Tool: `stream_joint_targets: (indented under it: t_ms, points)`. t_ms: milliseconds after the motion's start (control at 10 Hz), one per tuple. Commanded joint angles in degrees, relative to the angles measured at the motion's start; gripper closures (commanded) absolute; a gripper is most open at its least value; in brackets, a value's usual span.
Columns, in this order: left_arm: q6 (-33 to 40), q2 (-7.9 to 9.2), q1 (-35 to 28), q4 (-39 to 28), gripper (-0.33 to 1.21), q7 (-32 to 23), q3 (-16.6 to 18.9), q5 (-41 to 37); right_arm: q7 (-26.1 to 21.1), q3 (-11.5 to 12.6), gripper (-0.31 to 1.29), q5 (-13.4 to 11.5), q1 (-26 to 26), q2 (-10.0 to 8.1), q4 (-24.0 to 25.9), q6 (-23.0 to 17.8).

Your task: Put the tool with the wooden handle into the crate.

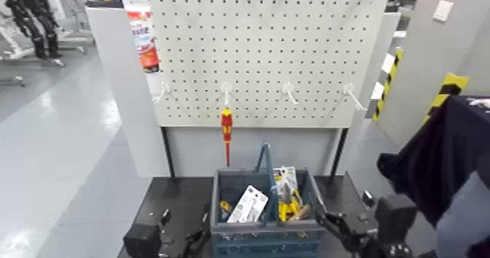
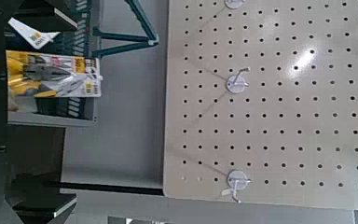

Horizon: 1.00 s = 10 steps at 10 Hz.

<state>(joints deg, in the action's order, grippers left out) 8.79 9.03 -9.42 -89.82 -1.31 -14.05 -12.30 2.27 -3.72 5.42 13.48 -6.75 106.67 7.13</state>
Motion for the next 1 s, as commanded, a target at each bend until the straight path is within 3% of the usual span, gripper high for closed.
stream_joint_targets:
  t_ms: [100, 300, 700, 1000]
  points:
    - [0.0, 0.02, -0.2, -0.3, 0.26, 0.0, 0.2, 0.0, 0.0, -0.2, 0.04, -1.1, 5.0, 2.00, -2.0, -6.4]
    - [0.1, -0.07, -0.4, -0.3, 0.26, -0.1, 0.4, 0.1, 0.1, 0.1, 0.05, -2.3, 7.6, 3.41, -2.7, -9.7]
    - [0.2, -0.50, -0.9, -0.4, 0.26, -0.1, 1.0, 0.3, -0.7, -1.0, 0.05, -4.3, 10.2, 4.55, -2.7, -10.5]
    - [0.2, -0.59, -1.0, -0.4, 0.26, -0.1, 1.2, 0.3, -0.3, -0.6, 0.06, -5.1, 10.2, 5.08, -3.1, -11.2]
